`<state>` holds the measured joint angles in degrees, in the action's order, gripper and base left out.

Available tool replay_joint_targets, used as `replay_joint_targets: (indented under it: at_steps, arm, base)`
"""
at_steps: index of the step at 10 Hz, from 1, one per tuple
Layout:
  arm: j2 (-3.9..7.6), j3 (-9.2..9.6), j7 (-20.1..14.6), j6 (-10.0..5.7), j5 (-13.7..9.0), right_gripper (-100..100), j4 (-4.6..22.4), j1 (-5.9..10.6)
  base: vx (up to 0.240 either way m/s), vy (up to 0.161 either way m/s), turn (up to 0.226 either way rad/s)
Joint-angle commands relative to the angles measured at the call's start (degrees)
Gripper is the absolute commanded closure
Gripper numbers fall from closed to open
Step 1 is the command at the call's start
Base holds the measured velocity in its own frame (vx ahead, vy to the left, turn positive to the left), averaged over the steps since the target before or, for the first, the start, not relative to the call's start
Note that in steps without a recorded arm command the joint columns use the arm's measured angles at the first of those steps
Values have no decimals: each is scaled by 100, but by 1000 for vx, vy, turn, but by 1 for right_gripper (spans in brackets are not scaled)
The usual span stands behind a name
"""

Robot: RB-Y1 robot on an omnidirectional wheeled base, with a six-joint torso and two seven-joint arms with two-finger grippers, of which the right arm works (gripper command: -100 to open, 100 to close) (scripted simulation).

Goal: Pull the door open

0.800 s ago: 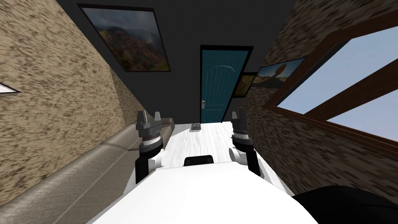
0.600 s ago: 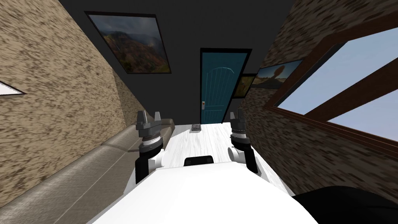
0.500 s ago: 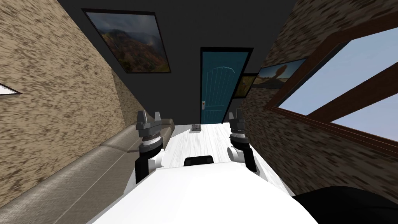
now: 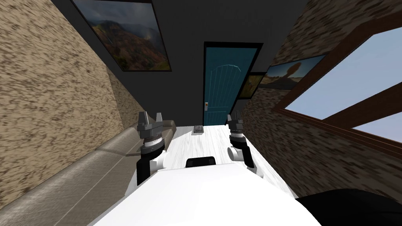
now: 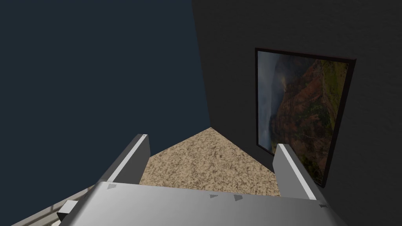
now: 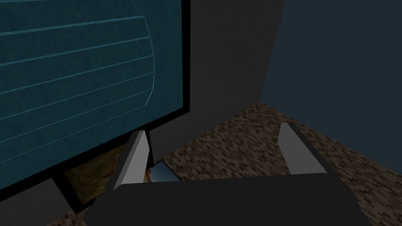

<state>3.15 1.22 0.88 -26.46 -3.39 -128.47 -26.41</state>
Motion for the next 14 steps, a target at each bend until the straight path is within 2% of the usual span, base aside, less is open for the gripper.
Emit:
replay_joint_targets:
  at_steps: [1,8,14]
  arm:
    - [36,62,-179,-5,-109,-100,236,154]
    - [289,256,-1021,-10,-672,-100,1117,646]
    - [527,452,-1868,-16,-1238,-100,1991,1142]
  base:
    - [92,10,12]
    - [90,7,11]
    - [95,3,13]
